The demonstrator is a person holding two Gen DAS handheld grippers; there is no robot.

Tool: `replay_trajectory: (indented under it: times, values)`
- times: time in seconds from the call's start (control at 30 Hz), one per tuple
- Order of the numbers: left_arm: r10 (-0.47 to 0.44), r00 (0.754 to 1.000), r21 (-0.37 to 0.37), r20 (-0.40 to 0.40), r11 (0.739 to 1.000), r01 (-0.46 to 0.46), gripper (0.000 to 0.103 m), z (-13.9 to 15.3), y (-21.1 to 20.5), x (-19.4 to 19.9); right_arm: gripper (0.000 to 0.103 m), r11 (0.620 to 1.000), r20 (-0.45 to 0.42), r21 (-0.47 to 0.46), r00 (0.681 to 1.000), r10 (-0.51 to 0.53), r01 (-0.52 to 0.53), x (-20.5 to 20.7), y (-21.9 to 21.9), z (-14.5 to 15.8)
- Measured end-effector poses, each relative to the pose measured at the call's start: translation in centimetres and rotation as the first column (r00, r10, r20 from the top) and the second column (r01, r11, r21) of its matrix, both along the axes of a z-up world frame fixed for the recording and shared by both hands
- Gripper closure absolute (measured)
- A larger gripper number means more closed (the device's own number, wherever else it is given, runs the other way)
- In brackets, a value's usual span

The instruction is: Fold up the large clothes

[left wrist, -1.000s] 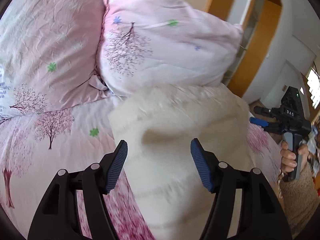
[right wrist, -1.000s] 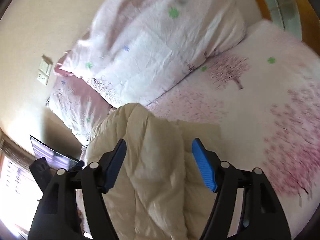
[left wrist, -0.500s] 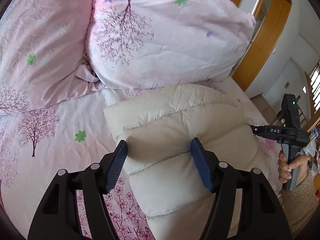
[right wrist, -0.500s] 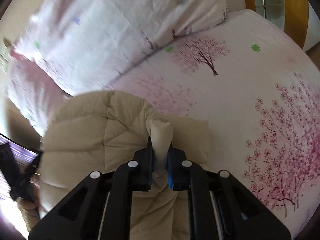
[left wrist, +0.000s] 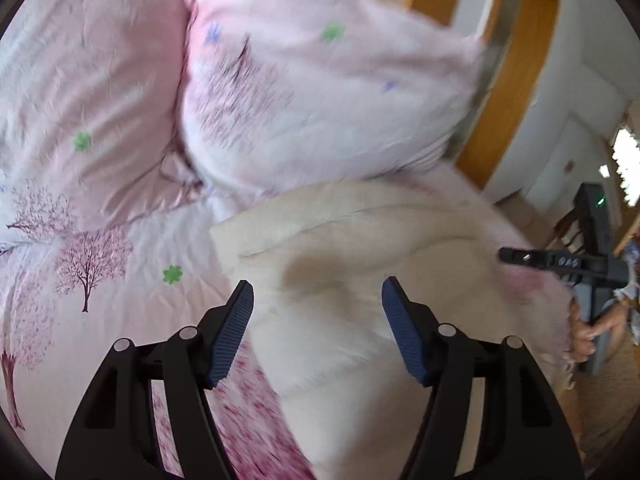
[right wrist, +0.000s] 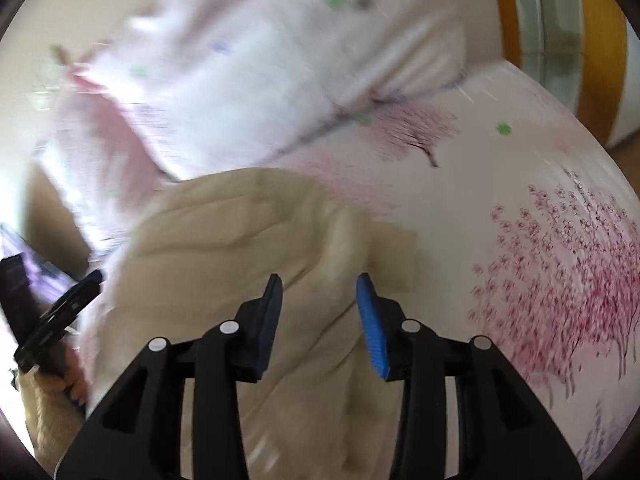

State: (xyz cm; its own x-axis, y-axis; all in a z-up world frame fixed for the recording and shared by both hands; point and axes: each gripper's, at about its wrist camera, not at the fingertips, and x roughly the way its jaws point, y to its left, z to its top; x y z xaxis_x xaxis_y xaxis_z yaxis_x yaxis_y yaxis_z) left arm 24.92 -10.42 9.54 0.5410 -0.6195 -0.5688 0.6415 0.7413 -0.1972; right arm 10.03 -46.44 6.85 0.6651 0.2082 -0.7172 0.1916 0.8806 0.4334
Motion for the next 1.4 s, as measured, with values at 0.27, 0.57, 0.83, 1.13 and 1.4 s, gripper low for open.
replay_trajectory:
  times: [0.27,0.57,0.83,1.13,1.4]
  values:
    - [-0.149,0.984,0.109,0.099,0.984,0.138,0.035,-0.4,-2.3,-8.0,0.061,0.992,0.081,-0.095,0.993,0.088,-0.080,-6.8,6.3,-0.9]
    - [-0.135,0.987,0.253,0.086,0.961,0.110,0.035,-4.6,-3.6,-8.4,0.054,0.996,-0.020,-0.068,0.999,0.049,-0.050,-6.3,7.7,-5.4]
    - [-0.107,0.992,0.269,0.073,0.959,0.084,0.033,-6.2,-3.9,-8.1,0.054,0.996,-0.036,-0.078,0.999,0.031,-0.034,-6.2,8.4,-6.3]
    - [-0.094,0.994,0.224,0.053,0.971,0.080,0.019,-5.6,-3.0,-8.6,0.041,0.992,-0.128,-0.113,0.991,0.043,-0.057,-5.3,8.7,-4.7]
    - [0.019,1.000,0.029,0.005,0.999,-0.020,0.001,-1.9,2.9,-6.7,0.002,0.973,-0.201,-0.229,0.976,-0.088,0.040,-5.8,6.2,1.6]
